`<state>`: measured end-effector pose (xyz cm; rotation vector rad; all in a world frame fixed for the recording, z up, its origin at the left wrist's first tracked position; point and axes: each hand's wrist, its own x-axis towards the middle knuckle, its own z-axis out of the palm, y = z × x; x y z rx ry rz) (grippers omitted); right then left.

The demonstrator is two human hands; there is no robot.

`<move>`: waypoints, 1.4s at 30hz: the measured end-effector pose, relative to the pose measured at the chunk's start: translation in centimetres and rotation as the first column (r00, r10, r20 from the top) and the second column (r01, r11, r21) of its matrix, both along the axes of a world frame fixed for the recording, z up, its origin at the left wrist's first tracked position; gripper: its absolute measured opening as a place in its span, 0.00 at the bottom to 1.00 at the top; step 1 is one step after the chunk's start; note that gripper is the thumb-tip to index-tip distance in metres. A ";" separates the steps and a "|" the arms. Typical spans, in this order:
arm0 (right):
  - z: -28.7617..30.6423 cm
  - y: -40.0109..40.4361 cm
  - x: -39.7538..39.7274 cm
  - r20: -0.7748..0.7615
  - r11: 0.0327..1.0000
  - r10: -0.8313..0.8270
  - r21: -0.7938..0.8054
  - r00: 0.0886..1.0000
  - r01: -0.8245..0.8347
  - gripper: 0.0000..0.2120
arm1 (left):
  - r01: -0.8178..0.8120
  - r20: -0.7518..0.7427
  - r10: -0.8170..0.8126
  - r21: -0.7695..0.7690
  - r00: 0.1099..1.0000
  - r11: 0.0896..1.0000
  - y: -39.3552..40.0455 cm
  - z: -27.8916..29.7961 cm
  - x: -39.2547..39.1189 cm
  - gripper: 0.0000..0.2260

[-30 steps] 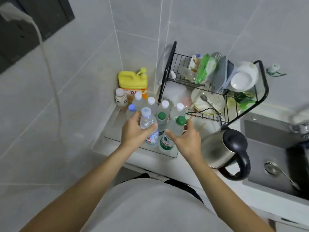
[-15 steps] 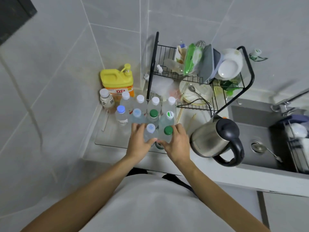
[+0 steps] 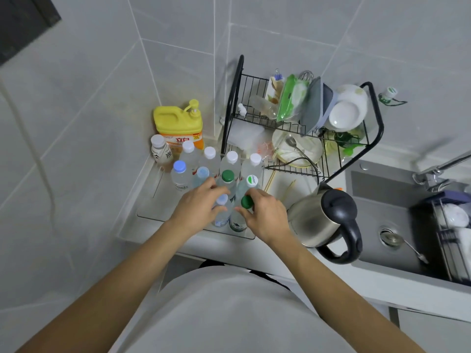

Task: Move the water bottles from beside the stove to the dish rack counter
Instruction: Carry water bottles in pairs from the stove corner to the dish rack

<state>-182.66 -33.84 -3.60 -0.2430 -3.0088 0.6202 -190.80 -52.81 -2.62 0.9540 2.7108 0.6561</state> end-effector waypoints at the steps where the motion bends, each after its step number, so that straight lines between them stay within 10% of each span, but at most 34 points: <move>1: 0.2 0.3 -0.2 0.009 1.000 0.027 -0.001 1.000 -0.027 0.17 | 0.012 -0.003 -0.012 -0.024 1.000 1.000 0.2 0.3 -0.3 0.15; 34: 1.1 0.8 0.4 0.123 0.994 0.105 -0.037 0.987 -0.101 0.13 | -0.022 0.089 0.022 0.004 0.996 1.000 0.6 0.0 -0.5 0.14; 42: 3.6 2.0 0.7 0.164 0.995 0.087 -0.060 0.983 -0.078 0.29 | -0.171 0.018 0.171 0.063 0.985 0.983 -0.1 2.5 0.6 0.21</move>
